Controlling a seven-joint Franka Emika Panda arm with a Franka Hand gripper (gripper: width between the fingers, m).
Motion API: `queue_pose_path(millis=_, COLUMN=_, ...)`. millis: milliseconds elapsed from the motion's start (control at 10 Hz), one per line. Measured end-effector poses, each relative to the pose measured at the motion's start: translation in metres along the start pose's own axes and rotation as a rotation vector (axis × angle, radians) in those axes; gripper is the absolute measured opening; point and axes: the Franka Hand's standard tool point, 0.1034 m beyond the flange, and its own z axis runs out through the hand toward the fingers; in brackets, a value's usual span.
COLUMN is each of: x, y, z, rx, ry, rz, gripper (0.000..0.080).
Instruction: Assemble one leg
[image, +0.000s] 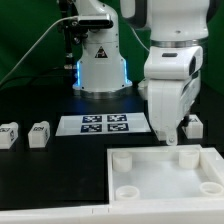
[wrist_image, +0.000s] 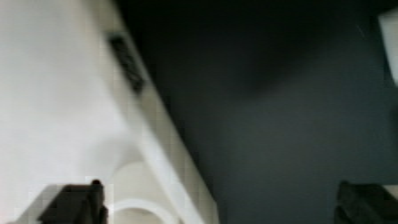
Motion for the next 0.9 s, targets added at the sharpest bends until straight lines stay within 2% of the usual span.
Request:
queue_pose_path(millis=100, x=0.005, y=-0.001, z=0.000, rx=0.023, ry=0.015, rz=0.191, gripper=0.0649)
queue_pose_path(millis=500, x=0.009, y=-0.005, z=0.000, rx=0.032, ry=0.013, rz=0.562, gripper=0.0649)
queue_pose_path(millis=700, x=0.010, y=-0.009, z=0.001, rx=0.035, ry=0.008, rz=0.647, gripper=0.0649)
queue_pose_path(millis=900, x=0.025, y=-0.045, z=0.004, rx=0.071, ry=-0.063, rz=0.706, gripper=0.0649)
